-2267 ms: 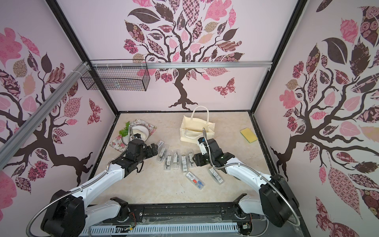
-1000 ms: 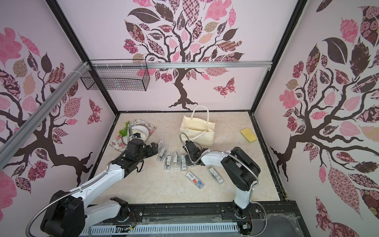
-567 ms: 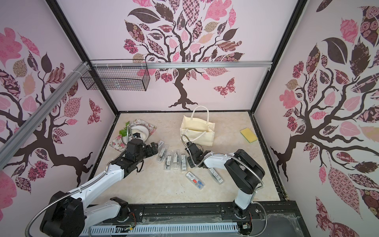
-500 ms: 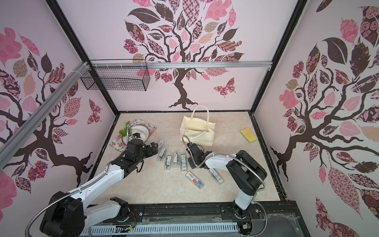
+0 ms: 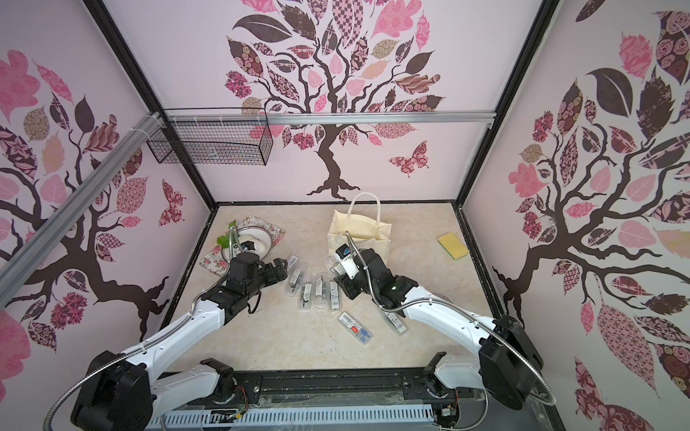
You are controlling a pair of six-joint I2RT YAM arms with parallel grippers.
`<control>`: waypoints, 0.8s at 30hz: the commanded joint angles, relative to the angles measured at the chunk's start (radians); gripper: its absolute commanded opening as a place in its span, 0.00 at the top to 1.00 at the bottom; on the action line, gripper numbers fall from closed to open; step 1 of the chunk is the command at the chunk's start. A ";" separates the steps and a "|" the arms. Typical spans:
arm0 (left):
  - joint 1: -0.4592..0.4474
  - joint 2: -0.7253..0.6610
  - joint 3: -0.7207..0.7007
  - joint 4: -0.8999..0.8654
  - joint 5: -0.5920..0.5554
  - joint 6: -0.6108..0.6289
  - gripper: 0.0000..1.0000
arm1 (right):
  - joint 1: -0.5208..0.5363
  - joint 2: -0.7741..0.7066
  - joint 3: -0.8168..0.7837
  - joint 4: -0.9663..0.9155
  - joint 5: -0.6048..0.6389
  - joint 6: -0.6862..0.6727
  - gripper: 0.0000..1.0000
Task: Put the compass set into the canvas bag
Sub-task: Pick up the compass set at the center of the board, then place the compass set in the canvas bag.
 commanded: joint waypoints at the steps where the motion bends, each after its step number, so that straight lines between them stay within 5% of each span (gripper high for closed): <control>1: -0.002 -0.019 -0.017 0.003 -0.007 0.001 0.03 | -0.001 -0.035 0.120 -0.012 0.012 -0.080 0.53; 7: -0.002 -0.023 -0.019 0.002 -0.002 0.000 0.03 | -0.026 0.046 0.335 -0.031 0.061 -0.196 0.51; 15: -0.003 -0.047 -0.025 -0.008 -0.003 -0.005 0.03 | -0.191 0.256 0.625 -0.070 -0.020 -0.317 0.50; 24: -0.003 -0.059 -0.034 -0.019 -0.002 -0.015 0.03 | -0.306 0.473 0.712 -0.085 -0.045 -0.460 0.48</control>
